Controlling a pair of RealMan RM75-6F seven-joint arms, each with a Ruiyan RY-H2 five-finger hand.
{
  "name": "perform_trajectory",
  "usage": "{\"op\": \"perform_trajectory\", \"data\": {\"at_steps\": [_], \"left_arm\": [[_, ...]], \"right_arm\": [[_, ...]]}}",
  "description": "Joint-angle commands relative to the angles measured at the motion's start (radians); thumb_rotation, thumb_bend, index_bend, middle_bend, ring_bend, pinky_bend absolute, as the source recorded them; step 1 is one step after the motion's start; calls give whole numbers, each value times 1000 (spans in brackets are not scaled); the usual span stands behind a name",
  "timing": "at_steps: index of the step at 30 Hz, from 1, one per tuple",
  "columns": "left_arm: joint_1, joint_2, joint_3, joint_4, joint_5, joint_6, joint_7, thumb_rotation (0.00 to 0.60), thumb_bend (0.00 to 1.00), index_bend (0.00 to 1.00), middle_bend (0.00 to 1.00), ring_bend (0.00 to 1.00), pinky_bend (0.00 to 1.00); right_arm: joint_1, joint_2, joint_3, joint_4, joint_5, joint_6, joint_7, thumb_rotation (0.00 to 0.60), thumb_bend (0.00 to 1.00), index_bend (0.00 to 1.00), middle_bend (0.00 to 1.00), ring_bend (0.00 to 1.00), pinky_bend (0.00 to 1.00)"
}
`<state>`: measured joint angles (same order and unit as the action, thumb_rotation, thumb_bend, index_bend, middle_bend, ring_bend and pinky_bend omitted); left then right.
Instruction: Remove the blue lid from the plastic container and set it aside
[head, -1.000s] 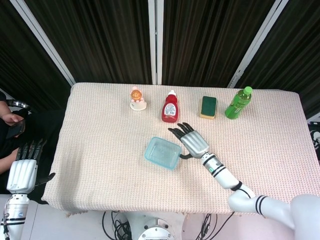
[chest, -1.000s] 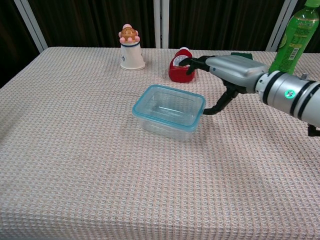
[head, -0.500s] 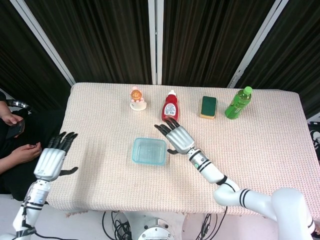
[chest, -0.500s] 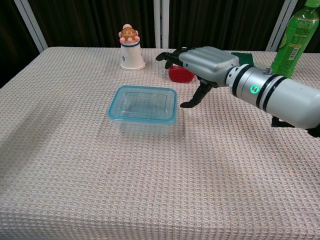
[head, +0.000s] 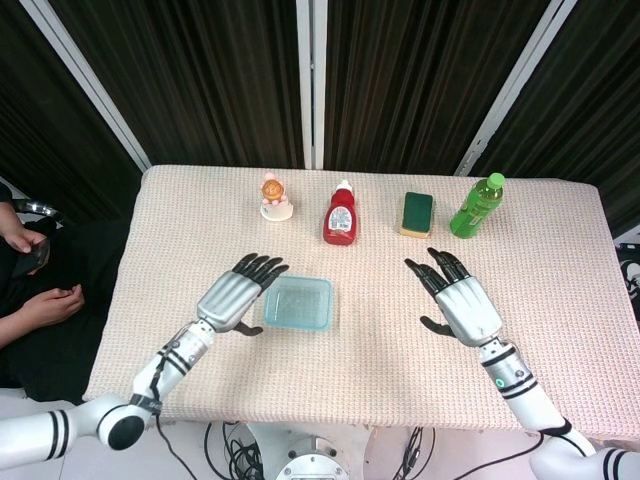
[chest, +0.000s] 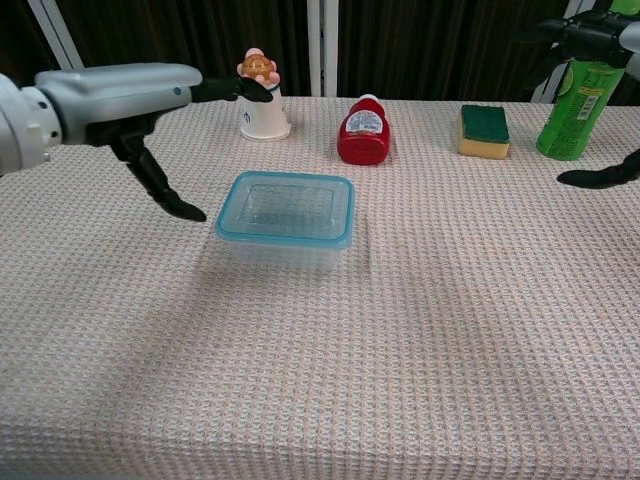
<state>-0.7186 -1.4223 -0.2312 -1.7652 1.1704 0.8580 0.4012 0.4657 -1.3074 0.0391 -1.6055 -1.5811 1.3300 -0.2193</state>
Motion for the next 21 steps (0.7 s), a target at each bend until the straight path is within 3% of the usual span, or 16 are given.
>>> {"op": "perform_trajectory", "data": {"at_steps": [1,8,13,21], "left_arm": [[-139,-104,-25,-12,-229,-38,190,600,0,0,0,0,3],[-234,-184,10,-22,-444,81,370,600,0,0,0,0,0],[-275,-238,20,44,-550,161,436,600,0,0,0,0,0],[-312,-195,-6,55,-700,132,426,600,0,0,0,0,0]], "right_arm": [[-29,13,-18,4,-28,35,49,600,89,0,241,50,148],[-51,7,-27,50,-63,65,129,600,90,0,241,50,148],[-55,-4,-28,76,-72,62,165,600,90,0,241,50,148],[-59,-25,-31,111,-81,52,207,600,90,0,241,50,148]]}}
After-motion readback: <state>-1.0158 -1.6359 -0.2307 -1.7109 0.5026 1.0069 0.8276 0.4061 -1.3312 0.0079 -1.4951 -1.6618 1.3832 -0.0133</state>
